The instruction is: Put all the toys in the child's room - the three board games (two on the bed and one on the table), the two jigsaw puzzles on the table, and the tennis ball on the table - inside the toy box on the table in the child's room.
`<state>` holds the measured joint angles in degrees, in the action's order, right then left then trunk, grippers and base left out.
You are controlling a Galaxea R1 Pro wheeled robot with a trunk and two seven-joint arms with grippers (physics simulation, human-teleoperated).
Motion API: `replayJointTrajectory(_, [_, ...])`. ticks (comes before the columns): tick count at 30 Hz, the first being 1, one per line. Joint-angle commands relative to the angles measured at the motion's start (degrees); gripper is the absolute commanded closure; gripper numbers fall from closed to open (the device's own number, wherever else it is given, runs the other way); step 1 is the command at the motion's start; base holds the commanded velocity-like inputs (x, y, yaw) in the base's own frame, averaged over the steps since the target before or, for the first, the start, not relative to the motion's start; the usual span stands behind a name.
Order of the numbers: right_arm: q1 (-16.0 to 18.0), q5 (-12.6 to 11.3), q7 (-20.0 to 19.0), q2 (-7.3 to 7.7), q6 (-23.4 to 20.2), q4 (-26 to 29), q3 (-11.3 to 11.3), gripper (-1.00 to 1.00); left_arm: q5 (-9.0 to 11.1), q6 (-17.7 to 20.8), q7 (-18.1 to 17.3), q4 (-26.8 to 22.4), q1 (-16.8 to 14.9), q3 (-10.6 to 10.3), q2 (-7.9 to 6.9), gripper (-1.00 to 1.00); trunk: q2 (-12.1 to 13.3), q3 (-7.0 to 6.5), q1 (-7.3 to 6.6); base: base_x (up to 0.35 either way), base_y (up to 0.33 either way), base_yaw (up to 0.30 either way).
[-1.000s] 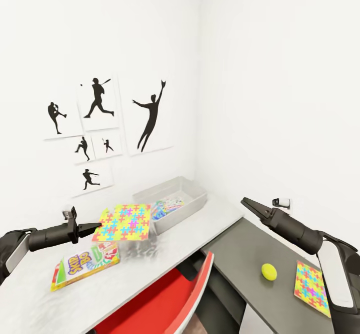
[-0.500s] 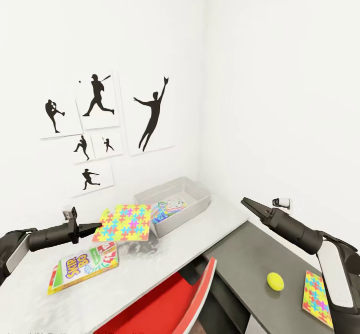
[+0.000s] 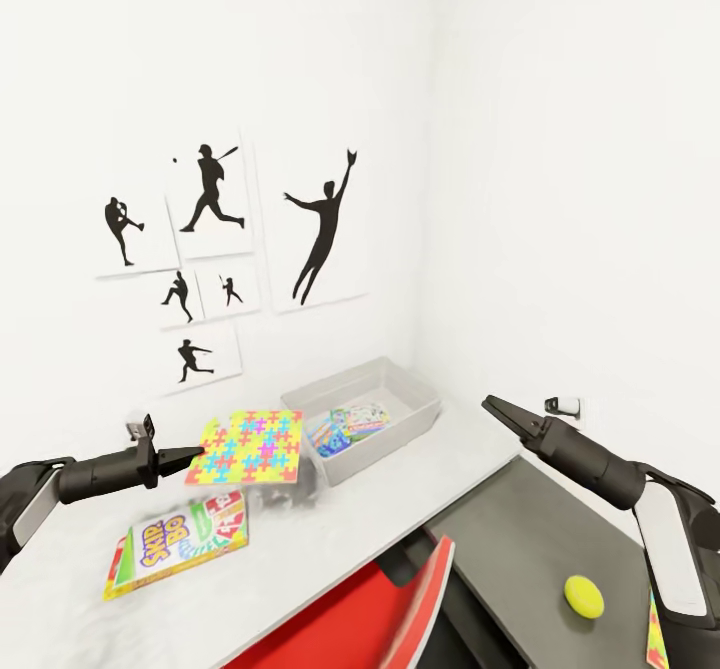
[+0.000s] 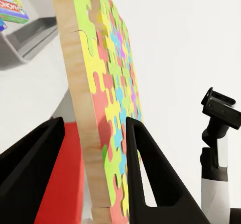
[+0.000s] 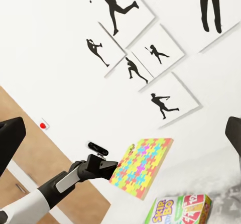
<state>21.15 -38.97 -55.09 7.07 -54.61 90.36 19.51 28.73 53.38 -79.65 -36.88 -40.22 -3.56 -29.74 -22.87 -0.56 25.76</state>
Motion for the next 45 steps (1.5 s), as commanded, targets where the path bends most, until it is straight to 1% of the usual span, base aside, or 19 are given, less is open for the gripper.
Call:
replayJointTrajectory(1, [0.03, 0.04, -0.19, -0.01, -0.23, -0.01, 0.03, -1.0, 0.27, 0.58, -0.16, 0.05, -0.04, -0.24, -0.06, 1.0, -0.05, 0.03, 0.03, 0.059, 0.008, 0.004])
replayJointTrajectory(29, [0.03, 0.04, -0.19, -0.03, -0.23, -0.16, 0.01, -1.0, 0.27, 0.58, -0.16, 0.04, -0.04, -0.22, -0.05, 1.0, -0.05, 0.03, 0.03, 0.104, -0.029, 0.0])
replayJointTrajectory(45, [0.03, 0.04, -0.12, 0.0, -0.23, -0.14, 0.02, -1.0, 0.27, 0.58, -0.16, 0.05, -0.04, -0.3, -0.05, 1.0, -0.05, 0.03, 0.03, 0.015, 0.0, 0.0])
